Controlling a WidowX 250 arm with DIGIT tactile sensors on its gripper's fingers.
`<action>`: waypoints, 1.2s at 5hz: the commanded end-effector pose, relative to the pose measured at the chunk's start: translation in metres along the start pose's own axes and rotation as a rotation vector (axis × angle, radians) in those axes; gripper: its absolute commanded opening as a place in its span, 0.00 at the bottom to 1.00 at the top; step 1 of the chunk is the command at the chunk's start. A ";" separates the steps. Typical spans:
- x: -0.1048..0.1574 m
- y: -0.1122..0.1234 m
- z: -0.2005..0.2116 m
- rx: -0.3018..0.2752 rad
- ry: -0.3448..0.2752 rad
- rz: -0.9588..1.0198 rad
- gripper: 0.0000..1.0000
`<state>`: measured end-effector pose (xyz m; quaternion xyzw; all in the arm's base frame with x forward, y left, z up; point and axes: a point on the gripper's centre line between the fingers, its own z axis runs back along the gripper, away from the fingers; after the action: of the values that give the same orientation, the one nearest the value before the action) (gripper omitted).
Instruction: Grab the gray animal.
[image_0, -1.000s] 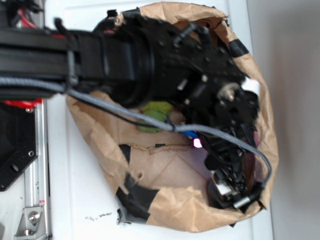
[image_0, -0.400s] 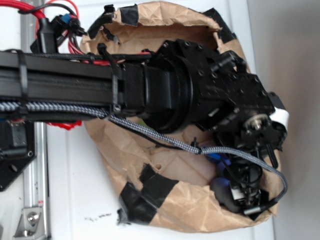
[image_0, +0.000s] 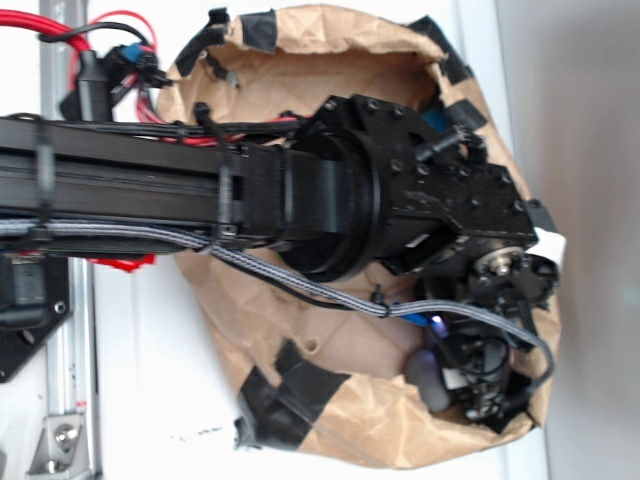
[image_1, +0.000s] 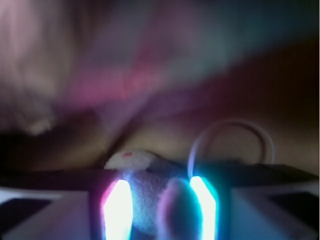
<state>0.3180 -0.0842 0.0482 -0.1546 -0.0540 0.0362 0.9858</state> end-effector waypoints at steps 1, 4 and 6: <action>-0.030 0.013 0.064 0.038 -0.022 -0.051 0.00; -0.034 0.035 0.098 0.066 -0.104 0.218 1.00; -0.037 0.035 0.069 -0.036 -0.108 0.420 1.00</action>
<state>0.2684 -0.0398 0.0898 -0.1737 -0.0534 0.2347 0.9549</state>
